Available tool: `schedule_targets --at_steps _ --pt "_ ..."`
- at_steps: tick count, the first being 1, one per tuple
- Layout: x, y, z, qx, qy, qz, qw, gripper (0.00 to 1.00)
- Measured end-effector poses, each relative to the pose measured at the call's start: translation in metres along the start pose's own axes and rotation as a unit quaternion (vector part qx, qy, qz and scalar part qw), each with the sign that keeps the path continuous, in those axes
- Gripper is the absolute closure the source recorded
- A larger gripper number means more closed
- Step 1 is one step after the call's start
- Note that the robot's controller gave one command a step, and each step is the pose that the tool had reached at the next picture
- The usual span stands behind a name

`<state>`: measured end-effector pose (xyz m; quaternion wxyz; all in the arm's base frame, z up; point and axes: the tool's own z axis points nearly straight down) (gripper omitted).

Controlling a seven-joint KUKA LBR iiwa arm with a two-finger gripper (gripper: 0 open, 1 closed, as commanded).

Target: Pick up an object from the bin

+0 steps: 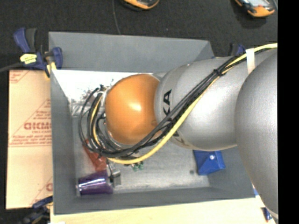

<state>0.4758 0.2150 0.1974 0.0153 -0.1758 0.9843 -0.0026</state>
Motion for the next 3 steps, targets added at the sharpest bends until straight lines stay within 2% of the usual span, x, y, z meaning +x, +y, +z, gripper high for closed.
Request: schedule_targets --at_steps 1,2,3 --pt "0.007 -0.008 0.063 0.000 0.0000 -0.011 0.9999 0.00" --pt "0.010 -0.014 0.079 -0.001 -0.0073 -0.025 0.9997 0.00" --pt "0.002 -0.007 0.083 -0.001 -0.0027 -0.130 0.9915 0.00"
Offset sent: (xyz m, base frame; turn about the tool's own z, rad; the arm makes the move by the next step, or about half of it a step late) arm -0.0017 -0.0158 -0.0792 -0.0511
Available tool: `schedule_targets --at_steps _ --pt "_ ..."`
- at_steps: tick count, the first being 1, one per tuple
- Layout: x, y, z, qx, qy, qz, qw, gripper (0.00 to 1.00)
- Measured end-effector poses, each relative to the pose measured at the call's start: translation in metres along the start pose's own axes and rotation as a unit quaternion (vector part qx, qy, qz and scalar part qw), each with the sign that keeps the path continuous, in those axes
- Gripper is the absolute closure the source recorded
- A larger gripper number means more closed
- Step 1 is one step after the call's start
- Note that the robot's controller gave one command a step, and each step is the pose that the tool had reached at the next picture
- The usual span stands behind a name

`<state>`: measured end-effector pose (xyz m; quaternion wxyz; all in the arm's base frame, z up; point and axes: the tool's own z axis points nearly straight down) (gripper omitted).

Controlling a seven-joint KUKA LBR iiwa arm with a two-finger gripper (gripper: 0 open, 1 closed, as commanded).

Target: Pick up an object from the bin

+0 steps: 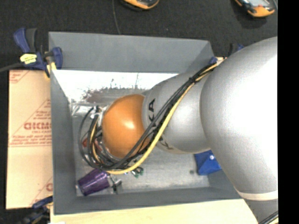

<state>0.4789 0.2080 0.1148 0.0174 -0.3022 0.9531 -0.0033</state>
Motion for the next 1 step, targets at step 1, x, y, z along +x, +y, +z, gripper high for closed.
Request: schedule_targets --at_steps 1 --pt "0.0089 -0.0083 -0.0059 0.000 -0.0023 0.108 0.9942 0.00"
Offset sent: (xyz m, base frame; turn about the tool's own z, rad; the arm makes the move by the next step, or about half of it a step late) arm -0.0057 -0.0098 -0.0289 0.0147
